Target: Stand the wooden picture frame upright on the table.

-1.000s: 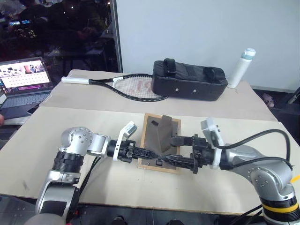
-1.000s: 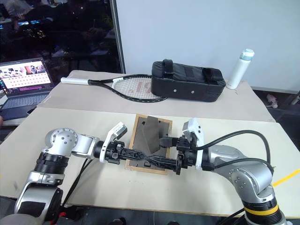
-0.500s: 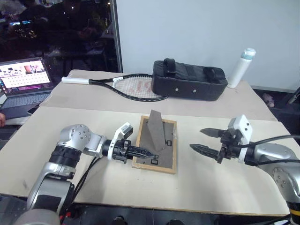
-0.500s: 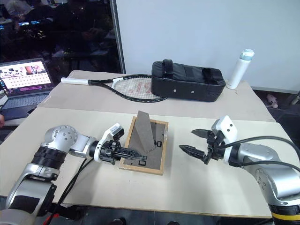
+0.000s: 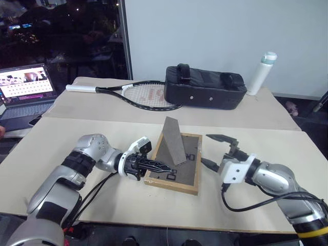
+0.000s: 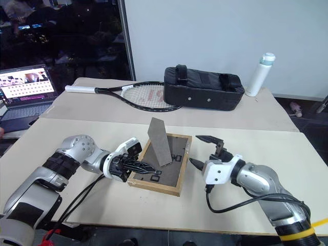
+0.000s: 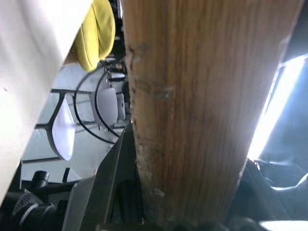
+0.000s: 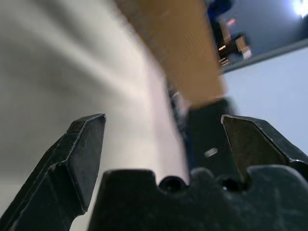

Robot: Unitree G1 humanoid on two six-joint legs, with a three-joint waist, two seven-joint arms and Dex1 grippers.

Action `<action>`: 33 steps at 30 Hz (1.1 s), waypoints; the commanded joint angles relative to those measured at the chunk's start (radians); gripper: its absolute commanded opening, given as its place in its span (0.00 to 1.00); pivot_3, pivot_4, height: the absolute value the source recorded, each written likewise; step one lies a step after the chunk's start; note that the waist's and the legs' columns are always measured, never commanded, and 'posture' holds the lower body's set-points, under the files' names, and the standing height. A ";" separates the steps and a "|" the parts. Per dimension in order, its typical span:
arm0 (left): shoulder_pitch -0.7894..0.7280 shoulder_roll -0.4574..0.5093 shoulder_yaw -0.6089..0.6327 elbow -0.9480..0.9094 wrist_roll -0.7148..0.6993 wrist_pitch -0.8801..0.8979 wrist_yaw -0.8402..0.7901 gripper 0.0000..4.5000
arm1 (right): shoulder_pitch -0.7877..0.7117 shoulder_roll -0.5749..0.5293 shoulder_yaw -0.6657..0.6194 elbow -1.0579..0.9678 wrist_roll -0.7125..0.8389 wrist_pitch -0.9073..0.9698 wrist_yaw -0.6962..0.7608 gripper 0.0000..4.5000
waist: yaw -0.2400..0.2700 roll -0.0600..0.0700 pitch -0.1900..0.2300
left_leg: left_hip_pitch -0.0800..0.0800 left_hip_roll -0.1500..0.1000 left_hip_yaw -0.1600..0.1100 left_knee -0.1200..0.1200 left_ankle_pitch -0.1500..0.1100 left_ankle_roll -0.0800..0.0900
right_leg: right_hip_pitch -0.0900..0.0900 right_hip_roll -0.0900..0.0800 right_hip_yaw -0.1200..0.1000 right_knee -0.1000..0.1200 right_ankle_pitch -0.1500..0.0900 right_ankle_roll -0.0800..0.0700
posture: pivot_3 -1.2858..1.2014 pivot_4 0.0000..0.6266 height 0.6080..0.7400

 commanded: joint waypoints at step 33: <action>0.059 0.020 0.355 -0.203 0.160 -0.114 -0.050 1.00 | -0.042 -0.029 -0.021 0.078 -0.103 -0.278 -0.109 0.27 | 0.002 0.000 0.002 | 0.003 -0.001 -0.002 0.004 0.001 0.001 | 0.006 0.000 -0.001 0.002 0.001 -0.001 | 0.52 0.24 0.73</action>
